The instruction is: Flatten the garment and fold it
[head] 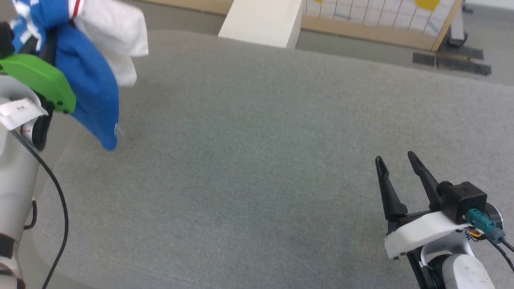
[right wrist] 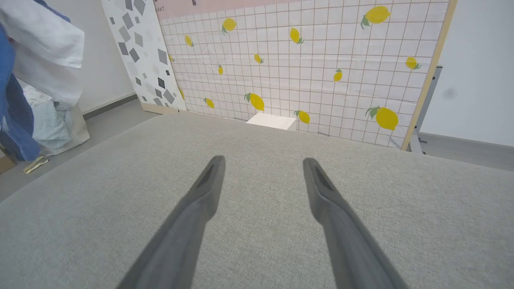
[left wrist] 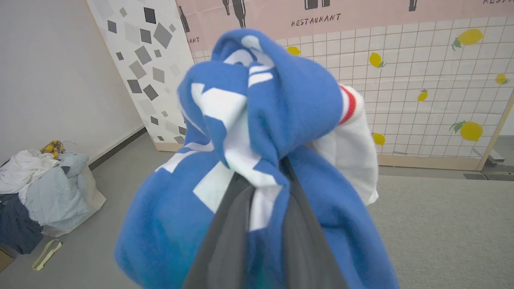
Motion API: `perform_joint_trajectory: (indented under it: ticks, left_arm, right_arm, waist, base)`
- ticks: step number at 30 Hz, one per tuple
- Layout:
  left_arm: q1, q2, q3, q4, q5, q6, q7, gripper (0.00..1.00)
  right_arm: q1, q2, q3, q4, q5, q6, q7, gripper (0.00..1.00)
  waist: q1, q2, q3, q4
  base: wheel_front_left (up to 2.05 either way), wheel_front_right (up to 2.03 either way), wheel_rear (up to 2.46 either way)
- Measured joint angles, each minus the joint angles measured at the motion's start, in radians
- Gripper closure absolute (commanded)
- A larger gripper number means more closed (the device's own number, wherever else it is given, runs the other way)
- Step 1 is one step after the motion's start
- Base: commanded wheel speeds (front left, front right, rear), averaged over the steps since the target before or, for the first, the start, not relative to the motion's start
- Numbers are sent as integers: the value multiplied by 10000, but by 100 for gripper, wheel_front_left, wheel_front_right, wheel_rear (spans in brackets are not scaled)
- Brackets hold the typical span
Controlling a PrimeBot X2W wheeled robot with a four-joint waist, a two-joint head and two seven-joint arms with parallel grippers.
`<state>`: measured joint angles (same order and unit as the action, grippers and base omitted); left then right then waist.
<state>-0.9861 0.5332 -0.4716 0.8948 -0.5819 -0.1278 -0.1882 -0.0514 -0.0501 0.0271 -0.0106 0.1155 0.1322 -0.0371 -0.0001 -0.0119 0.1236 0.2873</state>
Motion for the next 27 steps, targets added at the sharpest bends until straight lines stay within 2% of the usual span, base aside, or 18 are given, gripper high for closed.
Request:
perform_joint_trajectory:
  ticks: [7,14,21,27]
  left_arm:
    - [-95,-510,-209,-479,92,61,-451,100]
    - [26,-1308,-399,-1392,94,102,-604,100]
    - [534,-2397,-1014,-2313,73,146,-489,100]
    - [1739,-3085,-1718,-2880,73,343,-192,100]
  right_arm:
    - [75,4,176,-63,-52,0,21,0]
    - [226,2,105,-201,-63,0,155,0]
    - [421,2,-174,-274,12,0,207,0]
    - [435,-6,-472,-326,144,0,192,0]
  waist:
    - [0,0,-469,-489]
    - [0,0,-659,-1478]
    - [0,0,-694,-2617]
    - [0,0,-502,-3488]
  base:
    - [0,0,0]
    - [0,0,0]
    - [0,0,0]
    - [0,0,0]
